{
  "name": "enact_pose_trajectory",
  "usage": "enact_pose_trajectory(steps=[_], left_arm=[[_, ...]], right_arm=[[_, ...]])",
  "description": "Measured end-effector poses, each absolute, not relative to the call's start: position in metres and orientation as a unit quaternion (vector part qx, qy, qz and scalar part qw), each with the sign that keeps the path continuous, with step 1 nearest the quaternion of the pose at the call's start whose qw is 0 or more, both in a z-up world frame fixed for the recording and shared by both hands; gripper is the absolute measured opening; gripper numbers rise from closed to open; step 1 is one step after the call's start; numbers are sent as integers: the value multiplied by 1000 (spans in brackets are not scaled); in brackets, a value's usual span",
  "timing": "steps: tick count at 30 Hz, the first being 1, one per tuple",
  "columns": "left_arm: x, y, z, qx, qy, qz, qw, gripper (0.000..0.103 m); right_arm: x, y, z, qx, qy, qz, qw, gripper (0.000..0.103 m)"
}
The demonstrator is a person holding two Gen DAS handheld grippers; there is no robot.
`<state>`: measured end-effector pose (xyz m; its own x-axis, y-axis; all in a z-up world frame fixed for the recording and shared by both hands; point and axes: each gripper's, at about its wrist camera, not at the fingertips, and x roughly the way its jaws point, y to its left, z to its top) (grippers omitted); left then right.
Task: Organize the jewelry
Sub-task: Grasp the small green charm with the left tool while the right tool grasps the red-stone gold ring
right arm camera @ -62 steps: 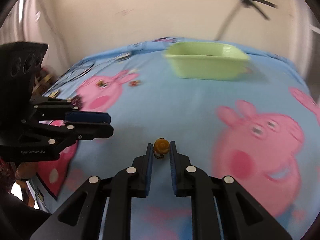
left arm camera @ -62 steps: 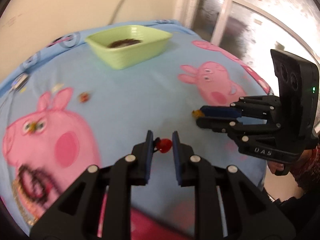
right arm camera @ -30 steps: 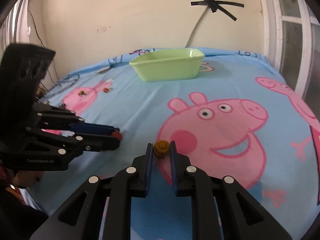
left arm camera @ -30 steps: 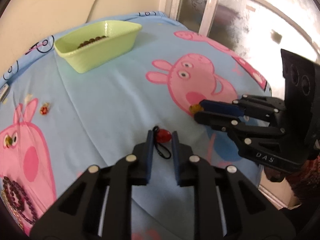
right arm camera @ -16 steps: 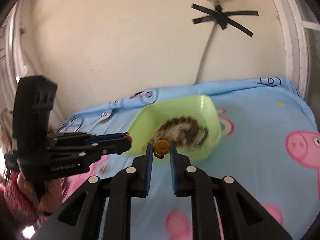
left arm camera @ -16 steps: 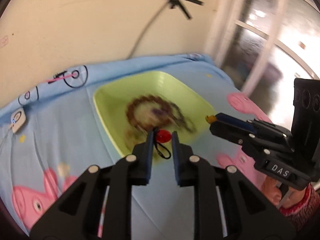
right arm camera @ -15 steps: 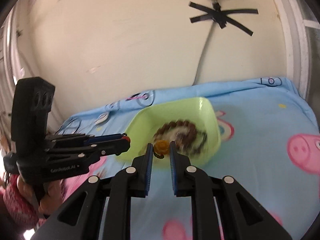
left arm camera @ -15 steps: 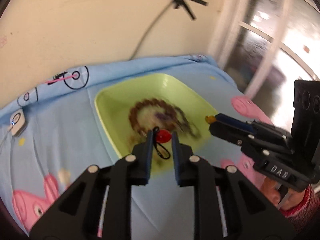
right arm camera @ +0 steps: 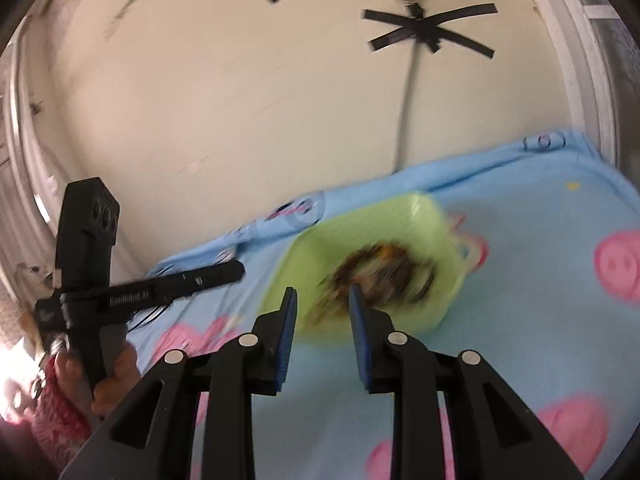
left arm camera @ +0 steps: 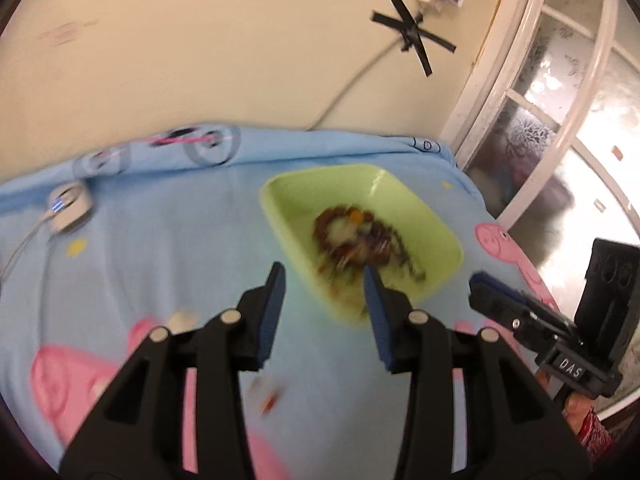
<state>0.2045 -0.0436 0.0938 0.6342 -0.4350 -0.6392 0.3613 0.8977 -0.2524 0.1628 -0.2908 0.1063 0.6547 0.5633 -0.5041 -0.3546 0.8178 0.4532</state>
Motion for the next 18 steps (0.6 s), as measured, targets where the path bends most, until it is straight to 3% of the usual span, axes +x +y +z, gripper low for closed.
enact_pose_trajectory(steps=[8, 18], left_arm=[[143, 81, 71, -67, 388, -89, 915, 39], [138, 74, 41, 9, 402, -89, 911, 39]], right_arm=[[134, -211, 78, 87, 410, 313, 852, 2], [150, -167, 74, 19, 431, 294, 853, 2]])
